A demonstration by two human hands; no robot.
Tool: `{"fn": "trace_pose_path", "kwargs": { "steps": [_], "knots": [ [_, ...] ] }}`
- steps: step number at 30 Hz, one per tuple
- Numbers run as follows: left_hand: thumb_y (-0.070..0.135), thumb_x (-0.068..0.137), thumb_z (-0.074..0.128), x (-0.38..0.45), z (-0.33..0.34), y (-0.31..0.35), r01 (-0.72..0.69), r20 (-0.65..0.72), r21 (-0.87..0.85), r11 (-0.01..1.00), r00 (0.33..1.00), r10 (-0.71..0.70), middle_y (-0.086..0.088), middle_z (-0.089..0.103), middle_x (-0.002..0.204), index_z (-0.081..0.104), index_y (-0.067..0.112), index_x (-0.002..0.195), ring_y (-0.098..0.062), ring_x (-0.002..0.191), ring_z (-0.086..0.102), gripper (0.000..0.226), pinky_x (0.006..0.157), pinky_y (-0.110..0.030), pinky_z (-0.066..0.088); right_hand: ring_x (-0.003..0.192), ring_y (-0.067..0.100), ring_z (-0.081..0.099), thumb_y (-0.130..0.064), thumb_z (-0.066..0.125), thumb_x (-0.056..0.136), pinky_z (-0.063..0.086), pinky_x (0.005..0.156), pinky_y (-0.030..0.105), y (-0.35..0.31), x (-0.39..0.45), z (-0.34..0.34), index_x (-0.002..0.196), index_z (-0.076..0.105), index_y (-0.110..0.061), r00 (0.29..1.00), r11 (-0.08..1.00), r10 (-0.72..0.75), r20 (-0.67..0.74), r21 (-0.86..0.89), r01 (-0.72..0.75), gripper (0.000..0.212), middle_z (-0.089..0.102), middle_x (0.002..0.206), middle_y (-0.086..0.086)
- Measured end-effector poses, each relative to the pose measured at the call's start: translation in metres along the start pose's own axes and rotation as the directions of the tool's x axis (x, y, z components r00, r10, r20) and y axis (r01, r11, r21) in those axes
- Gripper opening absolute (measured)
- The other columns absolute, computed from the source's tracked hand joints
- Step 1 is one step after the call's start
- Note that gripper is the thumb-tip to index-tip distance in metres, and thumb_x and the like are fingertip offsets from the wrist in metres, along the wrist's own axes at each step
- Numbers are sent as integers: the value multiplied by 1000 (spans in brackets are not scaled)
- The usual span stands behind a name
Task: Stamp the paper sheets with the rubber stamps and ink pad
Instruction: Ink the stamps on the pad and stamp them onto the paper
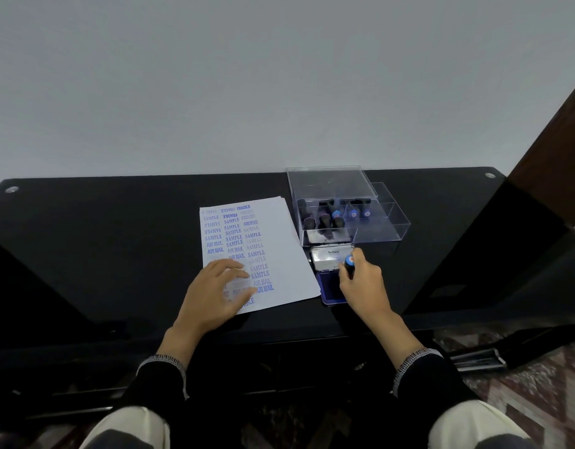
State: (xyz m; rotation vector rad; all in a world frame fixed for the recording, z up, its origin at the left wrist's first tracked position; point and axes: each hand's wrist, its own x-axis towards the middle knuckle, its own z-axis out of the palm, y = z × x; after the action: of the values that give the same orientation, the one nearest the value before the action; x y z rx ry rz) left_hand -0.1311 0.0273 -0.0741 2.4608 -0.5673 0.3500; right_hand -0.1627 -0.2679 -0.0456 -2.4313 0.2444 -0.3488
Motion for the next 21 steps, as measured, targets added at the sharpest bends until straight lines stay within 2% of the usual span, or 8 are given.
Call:
{"fn": "trace_pose_path", "kwargs": {
  "steps": [3,6,8,11,16,21],
  "knots": [
    [78,73,55,-3,-3,2,-37,66,-8,999,997,38,24,52,122,66,34,108,7,116,43,57,95,-13,29,50,10,44,-16,54,96,32,45,17,-2,-7,-1,86,42,-13,997,993,41,-69,112,-33,16,49,64,-2],
    [83,69,55,-7,-2,2,-59,103,-9,998,993,59,23,49,127,63,36,115,5,122,39,66,102,-17,28,53,9,40,-16,55,96,34,48,17,-18,-25,4,80,43,-15,974,933,116,-194,358,-40,20,49,65,-2],
    [83,70,54,-8,0,1,-90,118,20,996,989,87,21,49,131,61,36,118,2,125,39,67,108,-23,29,58,5,49,-15,56,95,41,53,14,-35,-38,9,84,50,-16,967,868,143,-210,496,-21,12,57,71,1],
    [80,72,53,-8,1,0,-93,138,36,995,987,87,20,49,133,60,36,121,0,127,39,66,111,-25,27,58,2,48,-15,57,95,41,55,13,-52,-50,21,89,54,-13,972,789,161,-169,614,-24,7,57,72,0],
    [74,74,52,-7,2,0,-54,133,50,997,990,47,19,48,135,60,35,123,-1,129,39,63,113,-26,24,70,11,56,-16,52,96,49,68,31,-52,-51,38,92,54,-16,975,693,222,-32,709,-134,5,62,81,4],
    [72,77,48,-5,4,-2,-22,114,71,997,993,14,16,50,137,59,33,124,-5,129,41,62,116,-30,23,71,12,57,-15,52,97,50,65,25,-47,-47,35,92,55,-15,978,717,203,-37,686,-123,5,64,83,6]
  ]
}}
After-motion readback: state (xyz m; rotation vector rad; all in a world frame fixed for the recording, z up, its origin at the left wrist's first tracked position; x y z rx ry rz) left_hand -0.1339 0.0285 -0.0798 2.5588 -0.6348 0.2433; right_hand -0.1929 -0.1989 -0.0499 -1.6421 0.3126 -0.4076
